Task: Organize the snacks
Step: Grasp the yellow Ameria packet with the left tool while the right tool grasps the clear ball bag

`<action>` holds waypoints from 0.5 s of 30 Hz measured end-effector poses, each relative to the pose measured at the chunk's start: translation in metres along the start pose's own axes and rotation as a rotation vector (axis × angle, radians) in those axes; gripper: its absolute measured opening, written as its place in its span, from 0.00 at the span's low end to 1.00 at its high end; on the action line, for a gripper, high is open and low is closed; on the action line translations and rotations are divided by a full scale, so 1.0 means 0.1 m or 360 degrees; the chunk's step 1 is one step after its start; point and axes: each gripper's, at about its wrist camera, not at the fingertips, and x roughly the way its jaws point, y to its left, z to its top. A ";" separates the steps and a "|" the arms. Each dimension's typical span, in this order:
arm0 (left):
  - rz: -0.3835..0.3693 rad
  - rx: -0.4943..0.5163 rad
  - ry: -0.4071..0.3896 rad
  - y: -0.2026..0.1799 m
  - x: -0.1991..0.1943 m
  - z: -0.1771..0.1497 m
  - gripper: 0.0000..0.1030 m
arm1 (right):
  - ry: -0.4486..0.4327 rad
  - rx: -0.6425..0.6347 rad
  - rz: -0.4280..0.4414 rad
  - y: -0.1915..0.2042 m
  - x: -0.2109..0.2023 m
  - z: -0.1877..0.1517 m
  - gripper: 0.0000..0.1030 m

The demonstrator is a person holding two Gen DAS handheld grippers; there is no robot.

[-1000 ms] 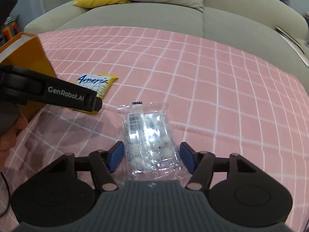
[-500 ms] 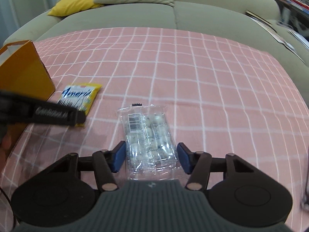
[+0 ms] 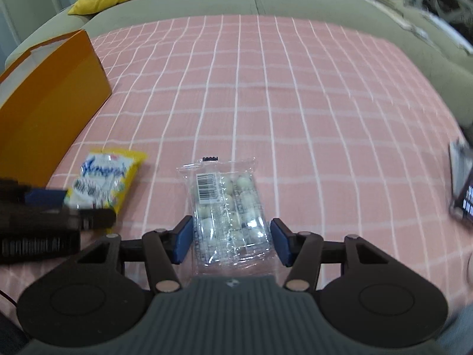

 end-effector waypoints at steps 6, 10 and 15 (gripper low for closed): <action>-0.0024 -0.0036 0.0066 0.05 0.04 -0.06 0.62 | 0.0031 -0.0023 0.0035 0.00 -0.05 -0.12 0.56; -0.0015 -0.0019 0.0109 0.06 0.06 -0.01 0.69 | 0.0050 -0.0027 0.0074 -0.03 -0.03 -0.10 0.62; -0.0027 -0.0091 0.0098 0.14 0.01 0.07 0.81 | 0.0047 -0.0036 0.0133 -0.13 -0.08 -0.10 0.72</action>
